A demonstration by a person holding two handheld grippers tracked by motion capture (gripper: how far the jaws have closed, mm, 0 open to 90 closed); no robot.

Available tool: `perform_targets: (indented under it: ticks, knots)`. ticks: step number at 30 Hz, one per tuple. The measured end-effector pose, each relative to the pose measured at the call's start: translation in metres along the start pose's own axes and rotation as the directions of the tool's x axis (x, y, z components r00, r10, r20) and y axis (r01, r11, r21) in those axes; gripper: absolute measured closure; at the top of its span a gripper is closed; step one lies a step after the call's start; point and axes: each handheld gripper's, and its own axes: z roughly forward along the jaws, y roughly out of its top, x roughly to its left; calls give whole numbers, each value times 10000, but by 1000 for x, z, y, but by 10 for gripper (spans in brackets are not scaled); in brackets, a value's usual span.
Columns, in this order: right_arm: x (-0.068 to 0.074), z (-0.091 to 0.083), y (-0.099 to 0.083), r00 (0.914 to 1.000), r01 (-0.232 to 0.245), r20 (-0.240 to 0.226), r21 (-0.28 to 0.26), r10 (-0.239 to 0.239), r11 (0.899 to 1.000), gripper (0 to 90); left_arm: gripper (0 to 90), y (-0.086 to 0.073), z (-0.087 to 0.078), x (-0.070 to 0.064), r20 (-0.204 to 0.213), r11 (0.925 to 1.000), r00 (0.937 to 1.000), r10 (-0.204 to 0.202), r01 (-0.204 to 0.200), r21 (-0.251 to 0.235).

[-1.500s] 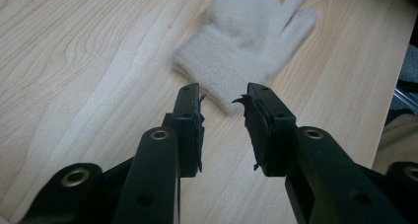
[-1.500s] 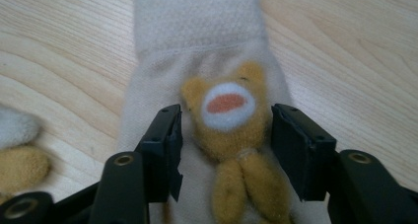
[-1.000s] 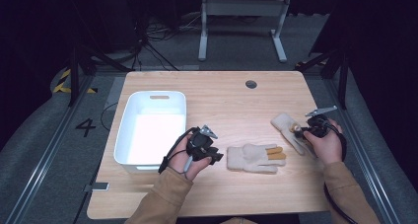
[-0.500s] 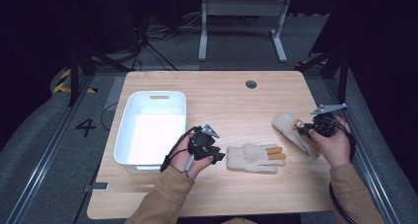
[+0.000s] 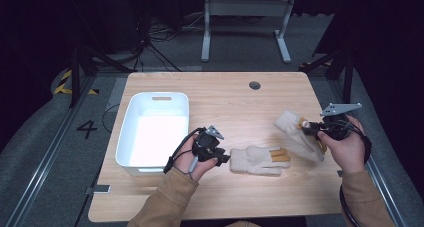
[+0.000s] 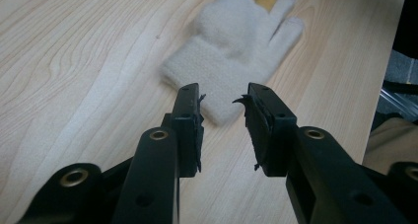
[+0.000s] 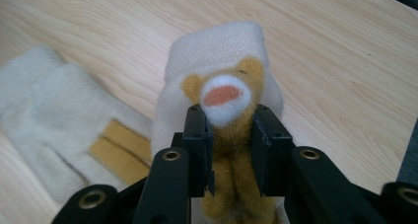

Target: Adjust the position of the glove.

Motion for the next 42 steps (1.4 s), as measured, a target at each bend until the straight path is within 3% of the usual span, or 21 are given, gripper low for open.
perform_targets:
  ticks: [6, 15, 23, 29, 42]
  knots:
    - [11, -7, 6, 9975, 446, -540, -165, -455, 9989, 713, 664, 0, 0, 0, 0, 10000, 10000, 33, -33, 5]
    - [31, -4, 16, 9815, 1209, -1446, -381, -1252, 9919, 712, 653, 0, 0, -1, 31, 10000, 10000, 31, -31, -24]
    - [54, 9, 24, 9557, 1824, -2270, -420, -1872, 9823, 711, 651, 0, 0, -1, 57, 10000, 10000, 68, -67, -10]
    - [64, 12, 26, 9390, 2080, -2675, -584, -2160, 9764, 710, 650, 0, 1, -1, 59, 9999, 9999, 99, -99, 32]
    - [82, 26, 29, 8929, 2613, -3645, -585, -2643, 9635, 708, 650, 0, 5, -2, 71, 9999, 9999, 103, -104, 131]
